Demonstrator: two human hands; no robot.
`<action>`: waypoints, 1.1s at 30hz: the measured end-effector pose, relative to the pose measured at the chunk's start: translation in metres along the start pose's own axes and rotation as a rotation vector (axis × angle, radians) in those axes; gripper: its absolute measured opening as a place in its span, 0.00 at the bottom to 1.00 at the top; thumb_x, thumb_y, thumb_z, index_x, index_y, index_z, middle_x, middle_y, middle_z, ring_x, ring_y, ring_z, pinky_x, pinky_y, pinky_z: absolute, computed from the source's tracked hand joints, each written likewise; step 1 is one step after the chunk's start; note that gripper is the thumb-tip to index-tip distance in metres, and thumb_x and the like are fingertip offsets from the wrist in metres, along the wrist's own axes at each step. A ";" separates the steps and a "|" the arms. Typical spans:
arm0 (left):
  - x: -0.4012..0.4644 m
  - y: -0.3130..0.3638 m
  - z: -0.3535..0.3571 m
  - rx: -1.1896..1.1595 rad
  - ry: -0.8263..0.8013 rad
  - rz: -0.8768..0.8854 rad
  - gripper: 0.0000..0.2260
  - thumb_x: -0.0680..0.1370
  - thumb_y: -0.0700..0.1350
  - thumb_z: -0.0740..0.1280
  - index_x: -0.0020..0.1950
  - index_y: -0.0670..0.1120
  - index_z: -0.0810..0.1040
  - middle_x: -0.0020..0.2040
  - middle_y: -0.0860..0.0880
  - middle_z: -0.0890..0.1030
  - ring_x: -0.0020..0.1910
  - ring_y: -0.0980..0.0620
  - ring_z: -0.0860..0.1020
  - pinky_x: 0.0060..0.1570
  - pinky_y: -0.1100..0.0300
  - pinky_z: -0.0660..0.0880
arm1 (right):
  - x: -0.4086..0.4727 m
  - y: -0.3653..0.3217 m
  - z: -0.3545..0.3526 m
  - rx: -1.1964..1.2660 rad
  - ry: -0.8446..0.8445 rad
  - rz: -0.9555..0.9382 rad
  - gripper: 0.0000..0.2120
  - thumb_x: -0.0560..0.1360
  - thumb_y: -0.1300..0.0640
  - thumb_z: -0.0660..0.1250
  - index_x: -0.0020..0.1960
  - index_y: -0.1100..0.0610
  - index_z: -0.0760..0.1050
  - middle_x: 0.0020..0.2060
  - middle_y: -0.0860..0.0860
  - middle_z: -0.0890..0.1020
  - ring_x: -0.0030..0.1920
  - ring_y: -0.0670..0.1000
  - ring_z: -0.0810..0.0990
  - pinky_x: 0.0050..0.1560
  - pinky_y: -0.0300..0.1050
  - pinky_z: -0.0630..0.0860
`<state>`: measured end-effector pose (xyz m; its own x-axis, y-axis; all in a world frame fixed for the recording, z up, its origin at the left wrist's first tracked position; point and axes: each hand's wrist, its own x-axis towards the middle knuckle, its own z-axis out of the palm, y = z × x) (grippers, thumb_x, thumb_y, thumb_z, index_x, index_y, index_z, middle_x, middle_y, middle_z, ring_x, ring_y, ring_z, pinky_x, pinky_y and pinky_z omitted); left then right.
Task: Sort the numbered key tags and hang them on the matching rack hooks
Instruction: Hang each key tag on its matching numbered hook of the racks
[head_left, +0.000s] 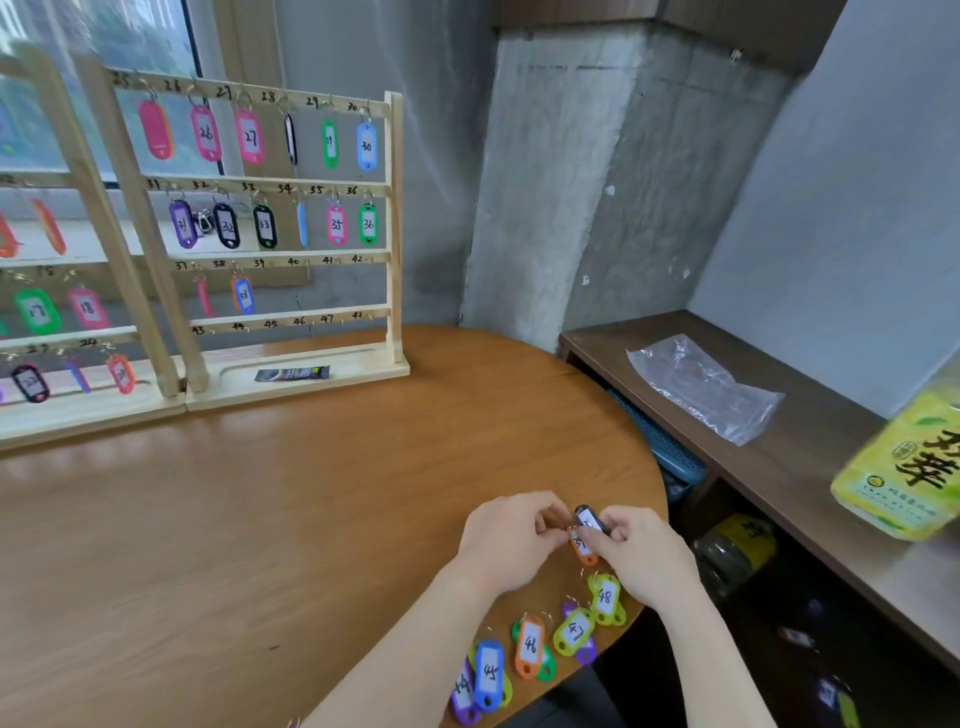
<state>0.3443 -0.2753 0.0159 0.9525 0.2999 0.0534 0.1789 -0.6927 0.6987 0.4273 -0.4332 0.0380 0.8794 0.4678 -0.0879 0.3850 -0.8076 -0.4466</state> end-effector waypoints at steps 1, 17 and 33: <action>0.001 0.000 -0.001 0.013 0.004 0.000 0.07 0.79 0.55 0.67 0.56 0.59 0.80 0.38 0.57 0.76 0.40 0.57 0.74 0.40 0.61 0.68 | 0.001 0.000 0.000 0.012 -0.004 0.002 0.16 0.78 0.41 0.68 0.36 0.47 0.75 0.25 0.45 0.73 0.28 0.44 0.70 0.32 0.40 0.66; -0.013 -0.021 -0.070 -0.257 0.091 -0.066 0.09 0.79 0.52 0.71 0.39 0.55 0.82 0.38 0.58 0.82 0.41 0.58 0.78 0.44 0.62 0.74 | 0.006 -0.053 -0.019 0.425 -0.279 -0.120 0.10 0.84 0.56 0.61 0.50 0.62 0.73 0.31 0.52 0.82 0.26 0.51 0.74 0.28 0.40 0.69; -0.023 -0.099 -0.263 -0.085 0.516 -0.204 0.10 0.80 0.46 0.69 0.40 0.54 0.83 0.37 0.58 0.85 0.38 0.60 0.80 0.39 0.60 0.76 | 0.052 -0.253 0.018 0.995 -0.503 -0.293 0.13 0.87 0.50 0.53 0.49 0.57 0.67 0.31 0.49 0.64 0.27 0.48 0.60 0.28 0.40 0.59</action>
<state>0.2399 -0.0411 0.1330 0.6531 0.7187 0.2384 0.3061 -0.5385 0.7851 0.3701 -0.1979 0.1301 0.4958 0.8615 -0.1098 -0.0317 -0.1084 -0.9936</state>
